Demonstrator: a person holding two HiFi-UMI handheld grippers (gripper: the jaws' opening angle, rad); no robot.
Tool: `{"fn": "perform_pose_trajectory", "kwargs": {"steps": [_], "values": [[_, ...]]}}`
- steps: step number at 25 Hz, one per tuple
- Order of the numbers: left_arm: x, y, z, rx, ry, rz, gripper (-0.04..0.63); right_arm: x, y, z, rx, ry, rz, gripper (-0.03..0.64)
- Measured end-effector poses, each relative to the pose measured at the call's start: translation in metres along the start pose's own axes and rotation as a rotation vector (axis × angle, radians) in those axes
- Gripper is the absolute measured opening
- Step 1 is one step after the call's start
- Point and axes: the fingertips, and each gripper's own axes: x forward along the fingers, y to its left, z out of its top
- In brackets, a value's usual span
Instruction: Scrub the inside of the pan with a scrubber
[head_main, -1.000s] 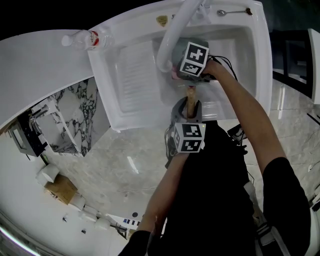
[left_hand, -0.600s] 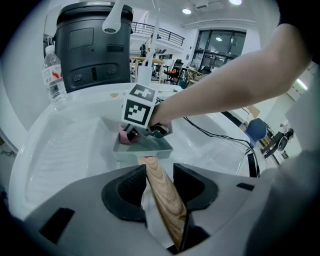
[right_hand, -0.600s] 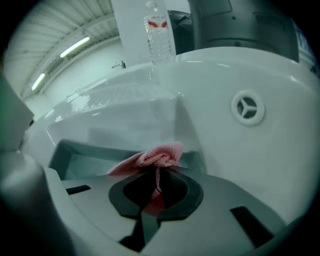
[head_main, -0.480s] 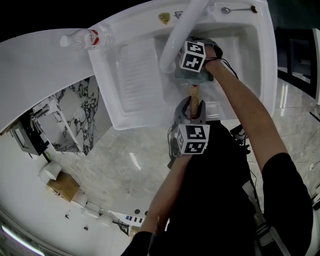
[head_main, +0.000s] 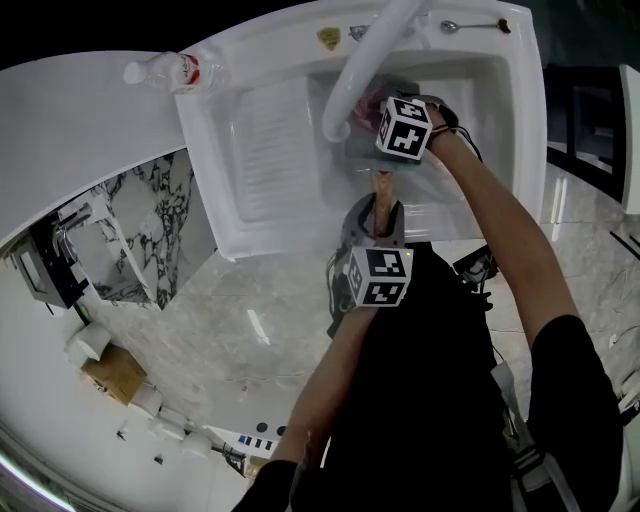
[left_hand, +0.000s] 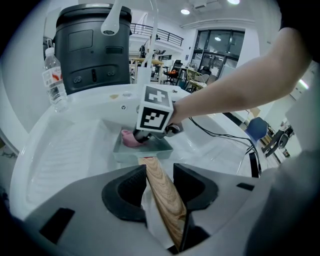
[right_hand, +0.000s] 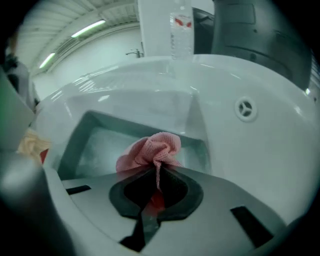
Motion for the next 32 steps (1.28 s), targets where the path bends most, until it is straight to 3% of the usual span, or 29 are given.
{"fn": "perform_pose_trajectory", "kwargs": {"steps": [3, 7, 12, 14, 16, 21, 26, 29, 32], "values": [[0.001, 0.0, 0.0, 0.005, -0.004, 0.003, 0.178, -0.012, 0.032, 0.008, -0.104, -0.047, 0.074, 0.031], [0.002, 0.0, 0.0, 0.003, -0.005, 0.004, 0.178, -0.025, 0.068, 0.017, -0.134, -0.113, 0.202, 0.032], [0.002, -0.001, 0.0, 0.002, -0.006, 0.003, 0.178, -0.04, 0.088, -0.01, -0.177, -0.019, 0.435, 0.032], [0.002, -0.001, 0.0, 0.002, -0.006, 0.003, 0.178, -0.041, 0.084, -0.017, -0.17, -0.007, 0.458, 0.034], [0.002, -0.001, 0.0, 0.002, -0.006, 0.003, 0.178, -0.036, 0.07, -0.019, -0.149, -0.022, 0.387, 0.034], [0.001, -0.001, 0.001, 0.004, -0.007, 0.004, 0.178, -0.011, 0.01, -0.021, -0.091, -0.021, 0.073, 0.034], [0.002, -0.001, 0.001, 0.001, -0.005, -0.002, 0.178, 0.006, -0.036, -0.038, -0.15, 0.091, -0.169, 0.032], [0.001, 0.0, 0.001, 0.001, -0.003, -0.003, 0.178, 0.008, -0.042, -0.05, -0.154, 0.15, -0.178, 0.032], [0.002, 0.001, 0.001, 0.001, -0.004, 0.0, 0.178, -0.002, -0.025, -0.052, -0.042, 0.132, -0.041, 0.032]]}}
